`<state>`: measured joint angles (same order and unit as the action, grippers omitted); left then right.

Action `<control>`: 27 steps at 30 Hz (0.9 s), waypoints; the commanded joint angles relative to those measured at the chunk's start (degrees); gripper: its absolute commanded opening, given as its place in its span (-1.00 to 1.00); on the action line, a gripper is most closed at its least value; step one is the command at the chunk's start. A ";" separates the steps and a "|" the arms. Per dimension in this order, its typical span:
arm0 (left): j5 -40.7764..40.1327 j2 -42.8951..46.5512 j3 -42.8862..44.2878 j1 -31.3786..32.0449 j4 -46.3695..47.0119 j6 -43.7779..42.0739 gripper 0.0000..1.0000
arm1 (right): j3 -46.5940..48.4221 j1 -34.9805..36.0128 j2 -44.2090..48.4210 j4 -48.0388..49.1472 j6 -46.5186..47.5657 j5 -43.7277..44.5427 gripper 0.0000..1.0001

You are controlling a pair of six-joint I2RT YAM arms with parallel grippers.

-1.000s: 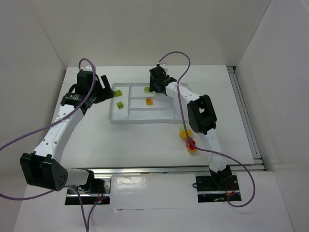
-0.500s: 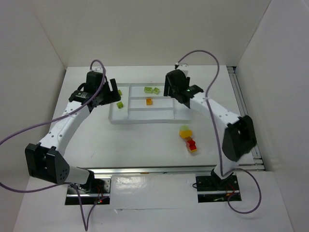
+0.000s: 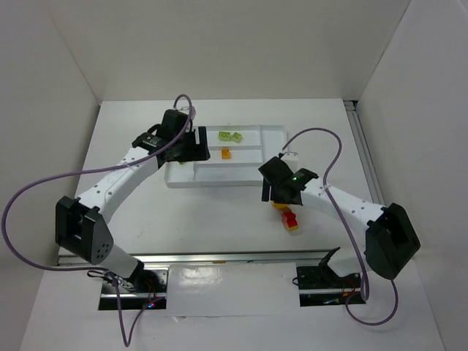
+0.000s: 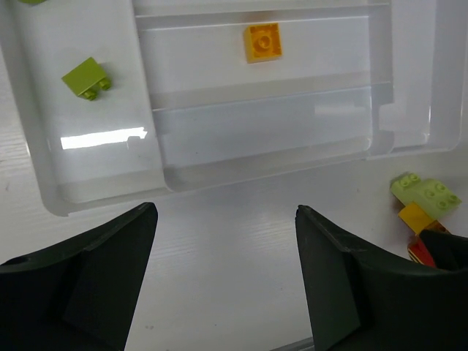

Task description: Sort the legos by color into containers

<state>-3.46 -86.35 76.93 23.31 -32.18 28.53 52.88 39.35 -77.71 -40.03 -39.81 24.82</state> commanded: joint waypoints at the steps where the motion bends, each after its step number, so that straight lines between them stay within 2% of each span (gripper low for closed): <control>1: 0.83 -1.54 3.23 1.64 0.54 -1.55 0.74 | 0.73 -0.15 -0.85 1.44 0.43 1.81 0.65; 6: 0.83 -2.07 3.76 2.18 -0.07 -2.07 0.74 | 3.28 0.37 -4.81 3.02 7.37 4.88 0.63; 10: 0.83 -3.30 4.37 2.18 -0.07 -2.08 0.74 | 3.28 0.37 -7.18 5.05 9.93 5.42 0.50; 12: 0.31 -3.30 4.37 2.18 -0.07 -2.08 0.74 | 3.80 0.37 -7.98 5.05 11.33 6.03 0.35; 15: -0.23 -3.83 5.51 2.18 -0.60 -2.08 0.74 | 3.81 0.37 -8.68 5.67 11.95 6.56 0.23; 27: -0.23 -4.97 6.04 2.18 -1.13 -2.08 0.72 | 3.81 -1.74 -9.83 9.09 15.91 6.65 0.33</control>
<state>-3.14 -90.94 81.03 25.34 -33.08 27.14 54.46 38.02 -87.20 -33.87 -25.43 30.20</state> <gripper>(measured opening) 0.860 0.664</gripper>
